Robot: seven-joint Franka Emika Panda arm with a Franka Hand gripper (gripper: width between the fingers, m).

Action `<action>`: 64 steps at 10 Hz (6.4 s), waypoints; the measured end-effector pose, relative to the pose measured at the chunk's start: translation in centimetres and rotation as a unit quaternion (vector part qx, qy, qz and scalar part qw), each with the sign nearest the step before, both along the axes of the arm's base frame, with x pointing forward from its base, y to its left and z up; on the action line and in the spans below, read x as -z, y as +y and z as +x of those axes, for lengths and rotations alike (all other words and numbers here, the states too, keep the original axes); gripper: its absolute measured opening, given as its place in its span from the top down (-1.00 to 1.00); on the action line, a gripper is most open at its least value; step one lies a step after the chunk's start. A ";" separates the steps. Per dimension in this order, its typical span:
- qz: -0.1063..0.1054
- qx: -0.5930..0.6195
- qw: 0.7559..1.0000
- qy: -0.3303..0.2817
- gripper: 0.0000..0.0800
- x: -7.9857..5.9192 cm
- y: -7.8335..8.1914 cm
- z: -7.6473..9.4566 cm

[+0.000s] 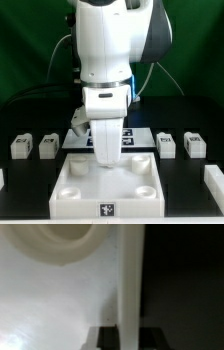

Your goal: Assemble one leg

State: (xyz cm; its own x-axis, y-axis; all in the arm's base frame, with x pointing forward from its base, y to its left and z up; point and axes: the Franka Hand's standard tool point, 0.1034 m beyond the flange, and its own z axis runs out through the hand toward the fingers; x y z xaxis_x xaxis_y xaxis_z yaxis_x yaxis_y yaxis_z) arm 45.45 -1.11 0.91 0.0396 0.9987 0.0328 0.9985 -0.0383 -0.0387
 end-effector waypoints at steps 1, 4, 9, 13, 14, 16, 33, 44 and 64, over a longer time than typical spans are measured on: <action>0.002 -0.005 1.000 -0.004 0.85 -0.1 0.5 0.5; 0.014 0.007 1.000 -0.015 0.85 0.1 3.8 2.8; 0.023 0.001 1.000 -0.014 0.85 0.1 7.8 4.1; 0.024 -0.007 1.000 -0.009 0.85 0.1 8.0 4.2; 0.024 -0.006 1.000 -0.009 0.85 0.1 8.0 4.2; 0.024 -0.004 1.000 -0.009 0.57 0.2 8.0 4.1; 0.019 0.234 0.972 -0.021 -0.62 -3.4 10.7 3.2; 0.024 0.702 0.710 0.045 -0.62 -3.6 17.2 -0.2; -0.290 0.627 0.643 0.331 -0.62 -0.7 18.7 -5.1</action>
Offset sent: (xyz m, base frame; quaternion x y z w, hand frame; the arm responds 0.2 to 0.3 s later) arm 0.0369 0.0466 -0.0053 -0.0234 0.0161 0.0193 0.9994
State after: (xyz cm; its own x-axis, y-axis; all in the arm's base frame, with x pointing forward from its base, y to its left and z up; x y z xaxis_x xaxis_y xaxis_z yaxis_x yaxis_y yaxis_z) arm 40.32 17.59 1.62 0.6387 0.0057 -0.7694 -0.0587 -0.9967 -0.0561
